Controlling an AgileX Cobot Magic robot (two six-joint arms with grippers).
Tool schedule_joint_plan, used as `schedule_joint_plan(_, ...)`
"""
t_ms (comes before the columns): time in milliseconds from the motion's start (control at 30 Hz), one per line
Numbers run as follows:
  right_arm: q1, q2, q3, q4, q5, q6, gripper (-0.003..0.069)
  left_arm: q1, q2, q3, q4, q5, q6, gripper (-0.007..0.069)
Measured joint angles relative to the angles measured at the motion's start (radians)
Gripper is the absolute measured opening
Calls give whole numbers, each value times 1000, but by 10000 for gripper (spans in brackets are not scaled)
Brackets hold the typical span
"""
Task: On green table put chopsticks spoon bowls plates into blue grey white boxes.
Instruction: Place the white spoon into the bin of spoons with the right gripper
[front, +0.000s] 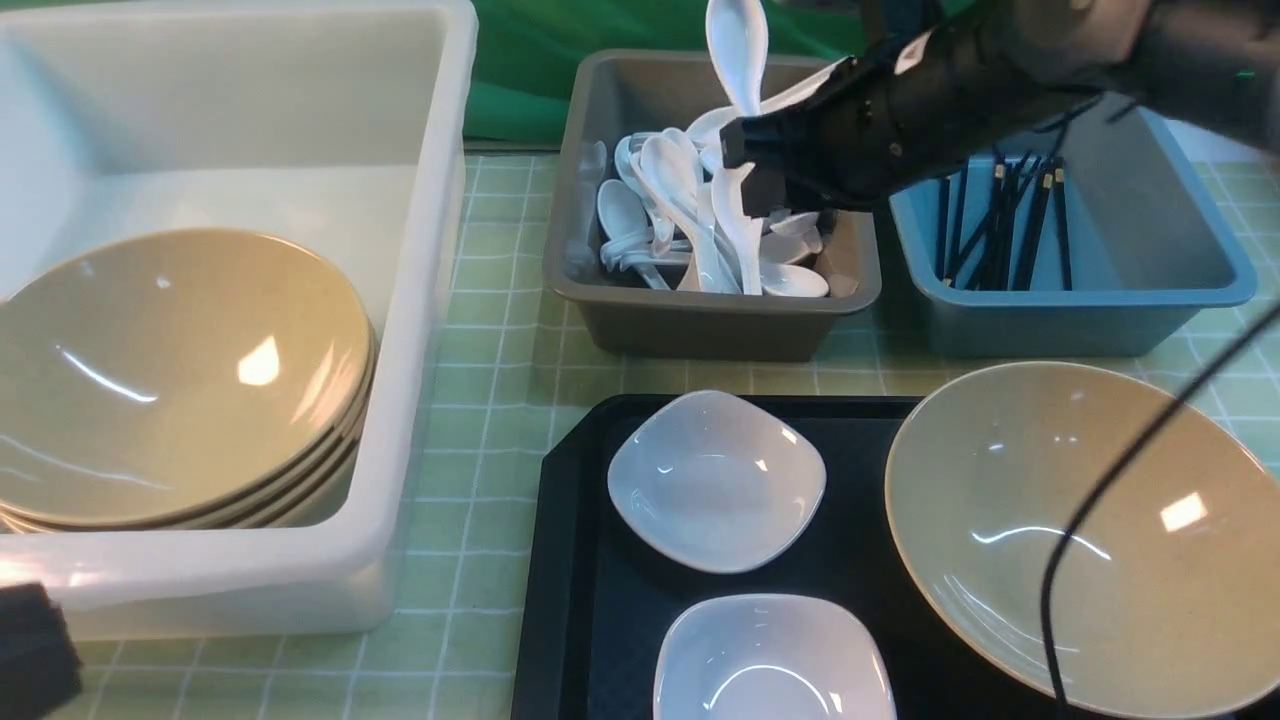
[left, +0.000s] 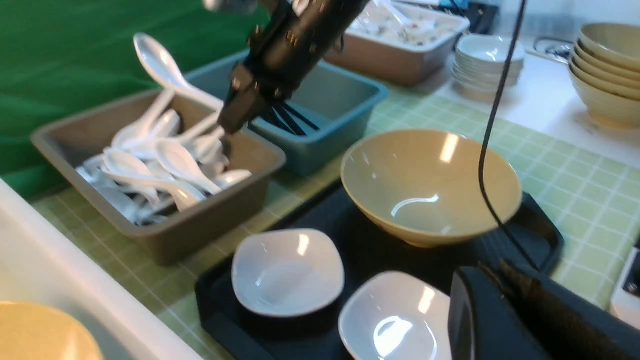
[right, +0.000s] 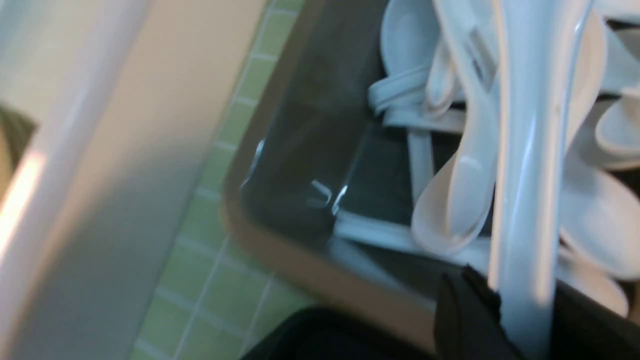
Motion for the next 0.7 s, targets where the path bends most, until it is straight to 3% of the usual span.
schedule_joint_plan(300, -3, 194, -106, -2, -77, -3, 183, 0, 0, 0, 18, -6, -51, -2)
schedule_joint_plan(500, -13, 207, -116, -3, -51, -3, 351, 0, 0, 0, 20, 39, -95, -2)
schedule_joint_plan(700, -40, 120, -116, -9, 64, -84, 396, 0, 0, 16, 31, 44, -103, -2)
